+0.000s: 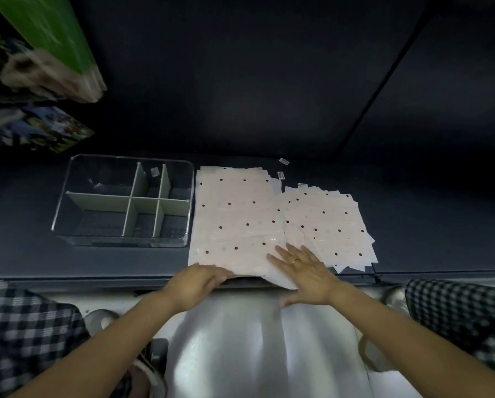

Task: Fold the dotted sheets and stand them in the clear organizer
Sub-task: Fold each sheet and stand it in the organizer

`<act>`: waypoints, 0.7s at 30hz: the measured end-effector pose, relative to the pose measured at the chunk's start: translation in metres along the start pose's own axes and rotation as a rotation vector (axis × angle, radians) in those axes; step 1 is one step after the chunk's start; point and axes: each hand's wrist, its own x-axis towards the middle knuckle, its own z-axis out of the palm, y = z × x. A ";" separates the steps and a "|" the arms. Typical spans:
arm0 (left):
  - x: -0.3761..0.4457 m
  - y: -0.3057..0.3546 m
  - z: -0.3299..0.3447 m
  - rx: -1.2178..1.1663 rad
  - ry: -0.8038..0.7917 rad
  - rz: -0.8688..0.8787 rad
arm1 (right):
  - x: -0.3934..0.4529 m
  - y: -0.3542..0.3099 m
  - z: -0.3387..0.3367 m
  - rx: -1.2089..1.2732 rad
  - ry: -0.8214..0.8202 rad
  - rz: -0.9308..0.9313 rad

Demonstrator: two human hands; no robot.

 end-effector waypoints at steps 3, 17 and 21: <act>0.001 0.009 -0.015 -0.227 0.077 0.007 | -0.005 0.000 -0.010 -0.002 -0.007 -0.029; 0.013 0.023 -0.051 -0.199 0.939 -0.056 | 0.068 0.009 -0.098 1.201 0.361 0.351; 0.023 0.017 -0.020 0.133 0.693 0.177 | 0.109 0.009 -0.086 1.131 0.344 0.529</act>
